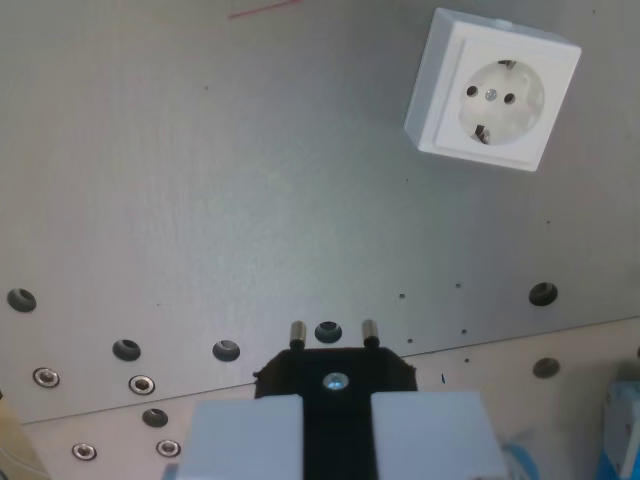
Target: Move above the white socket
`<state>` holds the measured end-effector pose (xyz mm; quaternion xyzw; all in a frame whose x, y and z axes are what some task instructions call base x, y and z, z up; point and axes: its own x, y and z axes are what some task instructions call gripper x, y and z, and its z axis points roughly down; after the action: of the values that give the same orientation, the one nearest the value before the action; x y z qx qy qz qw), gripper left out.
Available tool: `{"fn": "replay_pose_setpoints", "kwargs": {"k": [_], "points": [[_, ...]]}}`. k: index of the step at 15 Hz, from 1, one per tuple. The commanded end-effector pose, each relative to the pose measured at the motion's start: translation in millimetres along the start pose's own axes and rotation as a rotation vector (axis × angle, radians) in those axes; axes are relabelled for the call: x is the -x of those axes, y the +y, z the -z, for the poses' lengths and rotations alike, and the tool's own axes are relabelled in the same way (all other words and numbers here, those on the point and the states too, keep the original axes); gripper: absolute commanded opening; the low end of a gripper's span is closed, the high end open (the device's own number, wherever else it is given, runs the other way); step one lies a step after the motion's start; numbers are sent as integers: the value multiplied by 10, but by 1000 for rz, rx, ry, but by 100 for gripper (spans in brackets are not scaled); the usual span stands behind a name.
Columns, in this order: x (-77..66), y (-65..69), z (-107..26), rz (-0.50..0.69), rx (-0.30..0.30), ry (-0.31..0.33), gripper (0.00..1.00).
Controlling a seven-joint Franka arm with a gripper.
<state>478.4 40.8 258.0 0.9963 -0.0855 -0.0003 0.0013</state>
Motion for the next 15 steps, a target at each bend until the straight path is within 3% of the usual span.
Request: {"fn": "replay_pose_setpoints", "kwargs": {"k": [1,15], "points": [[-5,29,-41,-24,-1,6,0],[-32,197,-328,-89,-5,64,0]]}}
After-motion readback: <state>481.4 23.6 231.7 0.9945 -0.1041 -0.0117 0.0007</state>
